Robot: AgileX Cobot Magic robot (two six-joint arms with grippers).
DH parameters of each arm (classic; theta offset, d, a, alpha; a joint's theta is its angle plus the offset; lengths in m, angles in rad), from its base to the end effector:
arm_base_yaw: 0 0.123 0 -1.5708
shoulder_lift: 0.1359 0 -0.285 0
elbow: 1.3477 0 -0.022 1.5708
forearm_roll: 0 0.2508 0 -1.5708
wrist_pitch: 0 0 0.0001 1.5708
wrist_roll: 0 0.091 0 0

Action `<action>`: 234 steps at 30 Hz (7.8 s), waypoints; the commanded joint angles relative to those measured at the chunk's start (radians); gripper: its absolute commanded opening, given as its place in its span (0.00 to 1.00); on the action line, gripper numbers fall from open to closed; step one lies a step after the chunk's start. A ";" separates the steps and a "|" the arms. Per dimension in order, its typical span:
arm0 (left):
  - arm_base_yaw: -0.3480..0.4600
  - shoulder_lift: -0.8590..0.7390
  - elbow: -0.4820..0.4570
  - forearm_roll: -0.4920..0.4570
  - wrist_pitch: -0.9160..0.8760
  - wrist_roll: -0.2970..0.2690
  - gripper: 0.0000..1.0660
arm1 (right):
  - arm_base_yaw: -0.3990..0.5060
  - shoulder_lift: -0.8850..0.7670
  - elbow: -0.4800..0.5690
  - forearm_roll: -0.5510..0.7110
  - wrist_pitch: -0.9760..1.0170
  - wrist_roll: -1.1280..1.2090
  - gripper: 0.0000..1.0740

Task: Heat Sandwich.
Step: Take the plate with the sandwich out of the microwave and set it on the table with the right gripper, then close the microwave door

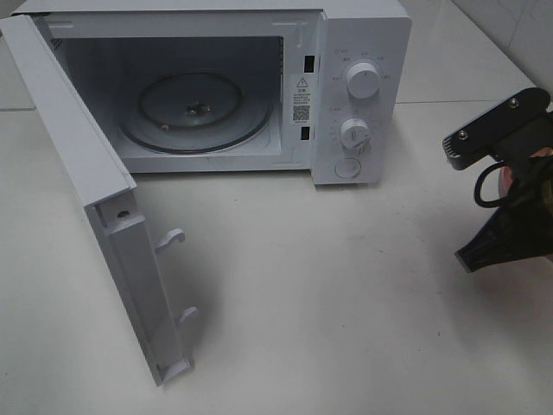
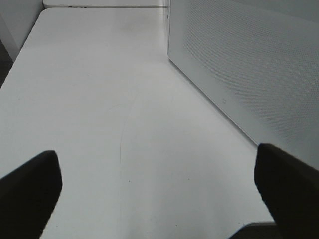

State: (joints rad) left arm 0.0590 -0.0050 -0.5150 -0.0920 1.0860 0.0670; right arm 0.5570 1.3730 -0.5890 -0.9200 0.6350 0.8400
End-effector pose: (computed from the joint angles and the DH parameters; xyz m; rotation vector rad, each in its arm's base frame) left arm -0.0082 -0.0079 0.2796 0.0149 2.0462 -0.0315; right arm 0.2128 0.0819 0.1913 -0.5229 2.4872 -0.4408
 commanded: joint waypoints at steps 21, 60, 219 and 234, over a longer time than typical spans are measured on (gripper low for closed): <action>-0.006 -0.016 -0.001 -0.005 -0.011 -0.002 0.92 | -0.007 0.322 -0.003 -0.241 -0.067 0.404 0.01; -0.006 -0.016 -0.001 -0.005 -0.011 -0.002 0.92 | -0.007 0.172 -0.003 -0.080 -0.072 0.279 0.45; -0.006 0.195 -0.042 -0.009 -0.158 0.002 0.78 | -0.494 -1.404 0.088 0.799 0.361 -0.719 0.71; -0.006 0.489 -0.028 -0.013 -0.479 0.003 0.00 | -0.494 -1.404 0.088 0.798 0.361 -0.719 0.71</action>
State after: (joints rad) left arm 0.0590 0.4580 -0.5480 -0.0960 0.6740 0.0670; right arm 0.0710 -0.0040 -0.5030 -0.1220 1.0090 0.1310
